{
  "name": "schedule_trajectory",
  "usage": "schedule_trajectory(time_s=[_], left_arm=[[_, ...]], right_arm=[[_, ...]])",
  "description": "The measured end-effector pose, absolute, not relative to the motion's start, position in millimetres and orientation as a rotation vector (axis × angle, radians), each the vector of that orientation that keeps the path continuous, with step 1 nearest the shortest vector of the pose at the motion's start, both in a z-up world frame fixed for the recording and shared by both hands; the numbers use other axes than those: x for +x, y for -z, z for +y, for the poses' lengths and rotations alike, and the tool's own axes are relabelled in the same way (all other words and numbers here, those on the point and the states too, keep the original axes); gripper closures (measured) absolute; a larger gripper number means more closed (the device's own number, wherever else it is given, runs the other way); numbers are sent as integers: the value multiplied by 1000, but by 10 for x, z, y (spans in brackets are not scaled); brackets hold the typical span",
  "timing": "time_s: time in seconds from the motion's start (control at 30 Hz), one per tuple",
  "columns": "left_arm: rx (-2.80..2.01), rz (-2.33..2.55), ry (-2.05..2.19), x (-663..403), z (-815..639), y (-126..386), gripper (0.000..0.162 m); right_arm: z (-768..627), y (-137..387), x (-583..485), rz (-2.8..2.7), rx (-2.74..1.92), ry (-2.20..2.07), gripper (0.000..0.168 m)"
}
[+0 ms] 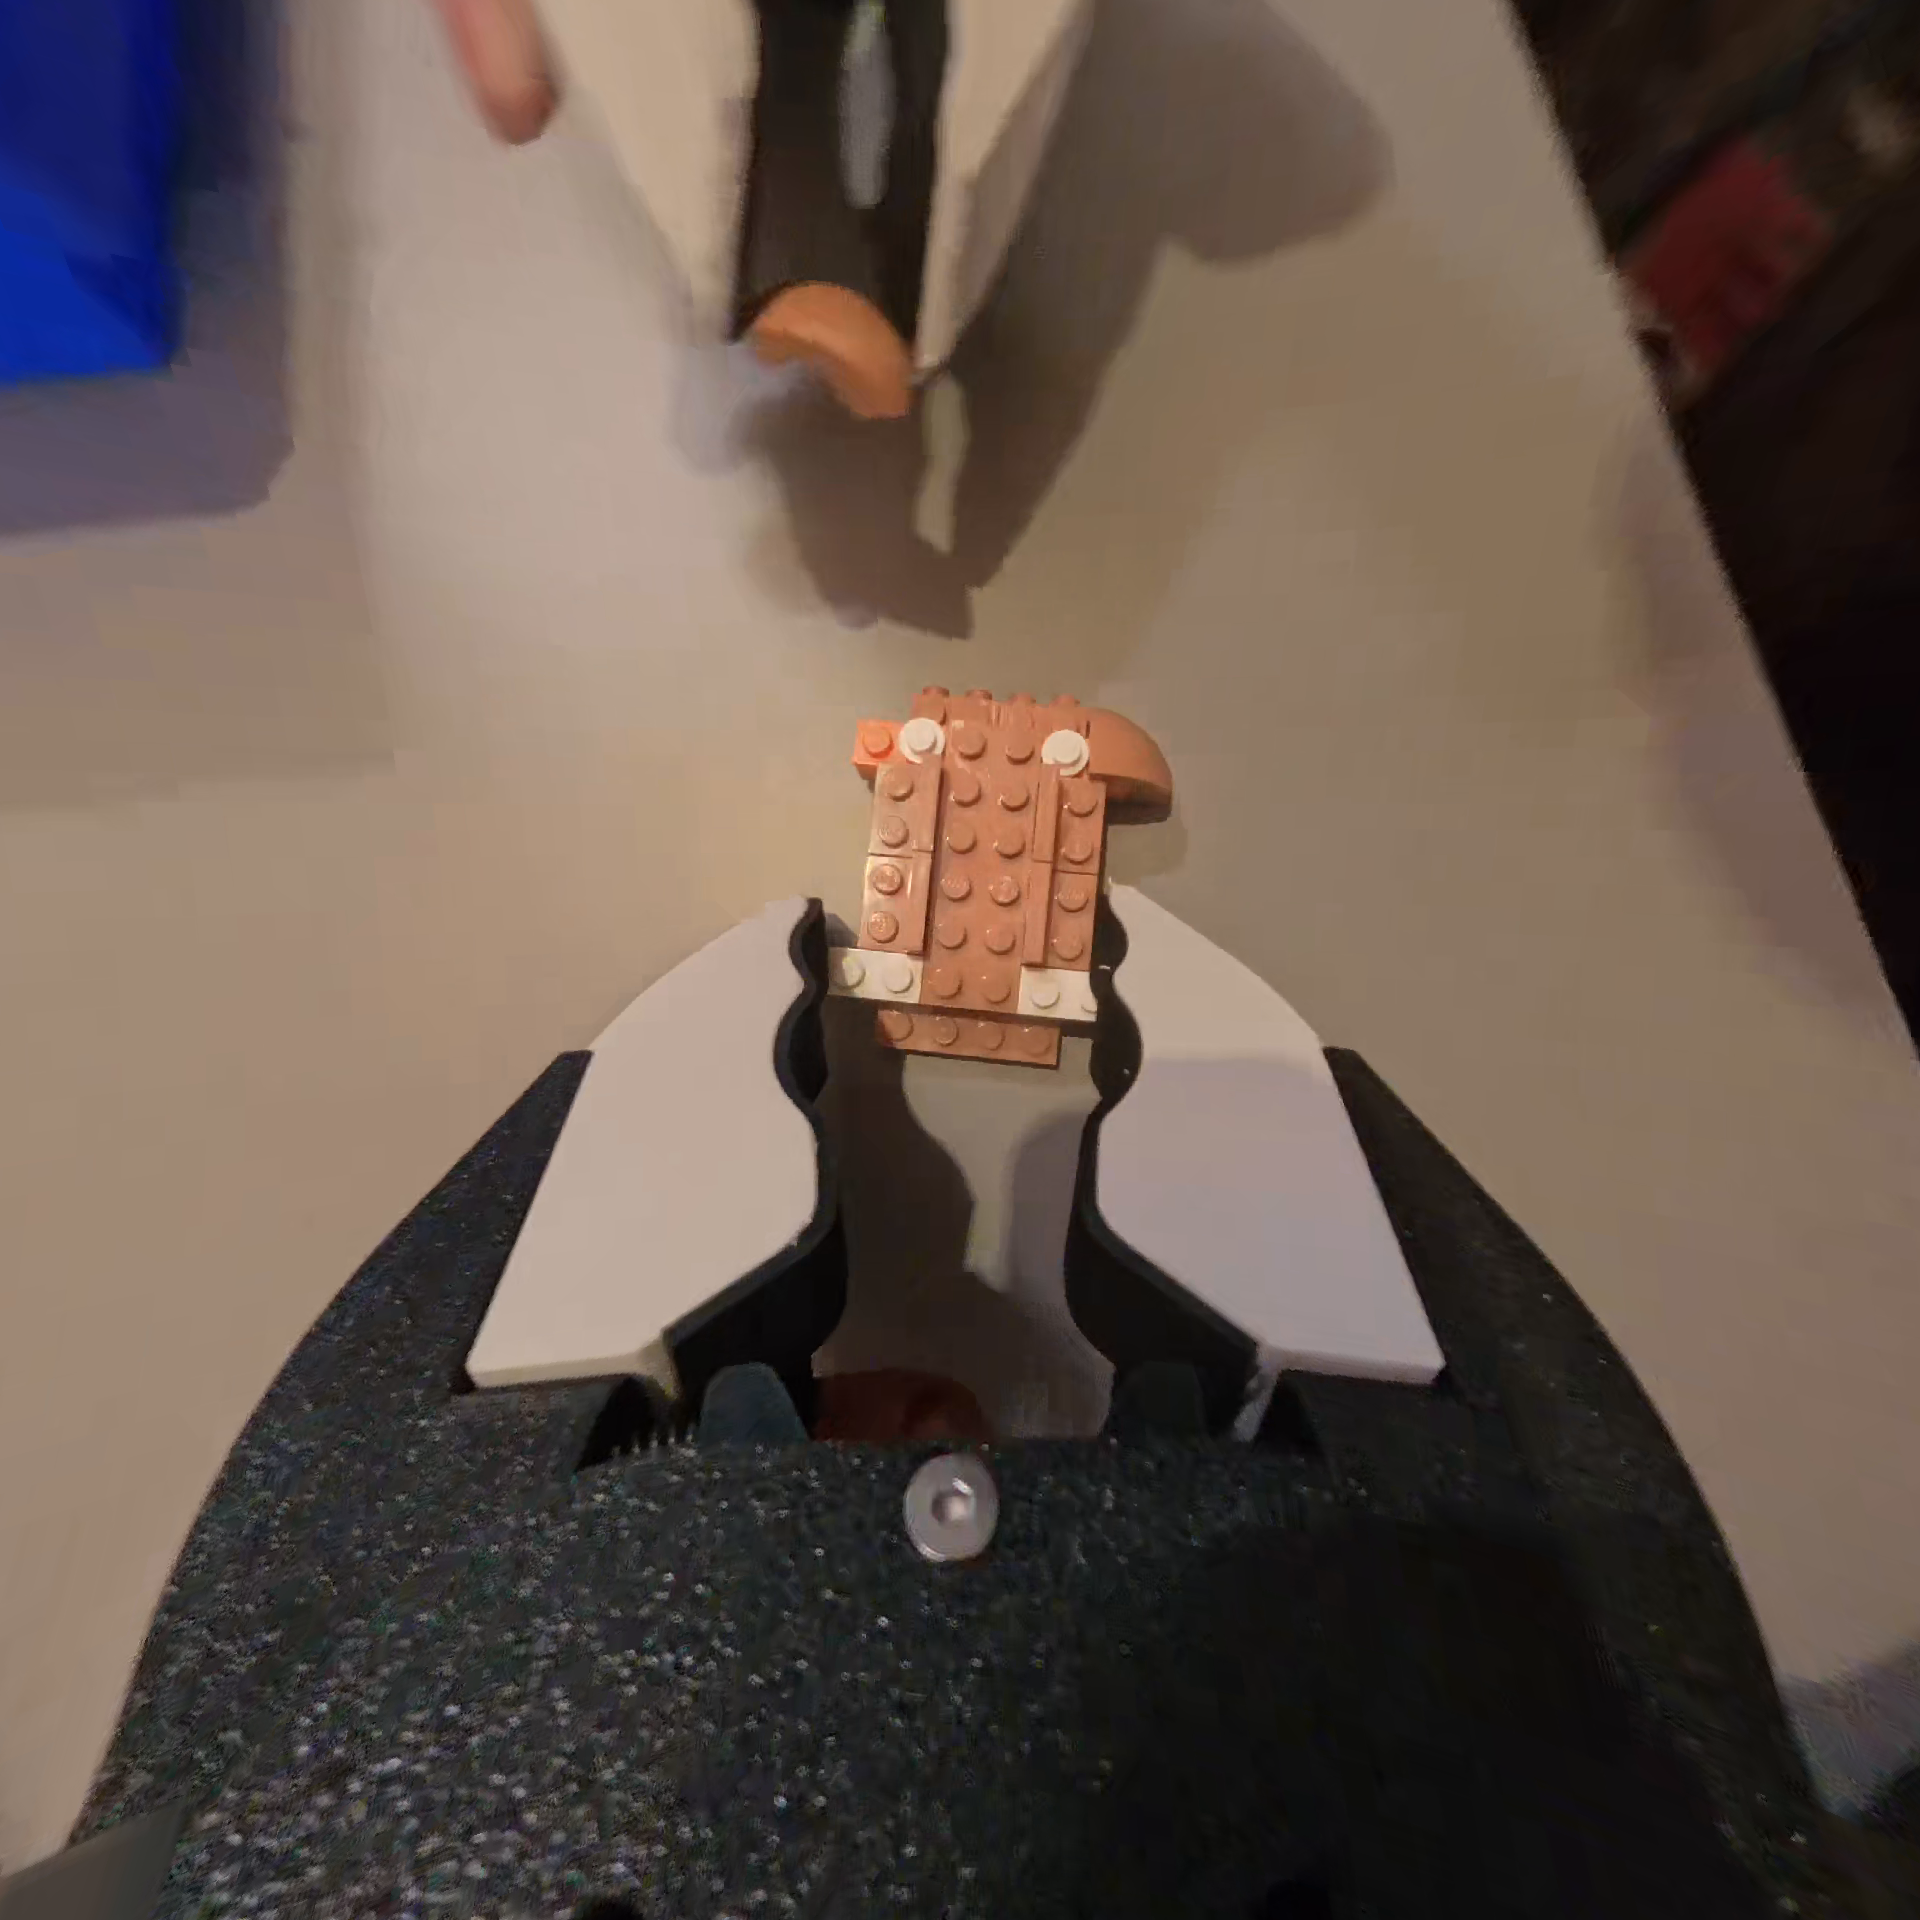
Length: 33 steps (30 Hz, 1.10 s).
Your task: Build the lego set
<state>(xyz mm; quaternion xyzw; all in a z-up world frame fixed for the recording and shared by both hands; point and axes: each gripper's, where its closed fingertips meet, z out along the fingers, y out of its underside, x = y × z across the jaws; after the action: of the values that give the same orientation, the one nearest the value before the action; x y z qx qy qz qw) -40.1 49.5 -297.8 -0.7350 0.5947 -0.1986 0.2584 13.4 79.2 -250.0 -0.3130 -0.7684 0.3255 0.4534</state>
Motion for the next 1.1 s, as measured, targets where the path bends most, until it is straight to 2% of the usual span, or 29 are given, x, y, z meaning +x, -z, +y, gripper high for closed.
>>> schedule_trajectory(time_s=[0.1, 0.23, 0.37, 0.43, 0.63, 0.73, 0.8, 0.9, 0.97, 1.1], left_arm=[[-1915, 1667, 707, -310, 526, 2918, 113], [-1961, 1636, 696, -337, 490, 2939, 111], [-2022, 1486, 659, -392, 443, 2985, 92], [-2062, 1364, 585, -455, 480, 2963, 84], [-2271, 670, 376, -469, 489, 2810, 76], [-2262, 364, 369, -336, 465, 2736, 77], [-2306, 319, 203, -366, 466, 2823, 76], [-2344, 367, 87, -365, 493, 2937, 78], [-2360, 462, 120, -318, 498, 2998, 88], [-2284, 757, 245, -272, 555, 3002, 89]], right_arm=[[748, 2509, 144, -1912, -745, -816, 146], [741, 2517, 158, -1918, -736, -825, 146], [749, 2538, 145, -1934, -743, -810, 146], [743, 2557, 138, -1944, -741, -792, 146], [807, 2569, 132, -1935, -775, -757, 146], [840, 2571, 122, -1930, -796, -754, 146], [827, 2575, 117, -1935, -793, -758, 146], [803, 2583, 121, -1944, -776, -754, 146], [790, 2577, 134, -1947, -763, -757, 146], [743, 2560, 167, -1961, -730, -786, 146]])
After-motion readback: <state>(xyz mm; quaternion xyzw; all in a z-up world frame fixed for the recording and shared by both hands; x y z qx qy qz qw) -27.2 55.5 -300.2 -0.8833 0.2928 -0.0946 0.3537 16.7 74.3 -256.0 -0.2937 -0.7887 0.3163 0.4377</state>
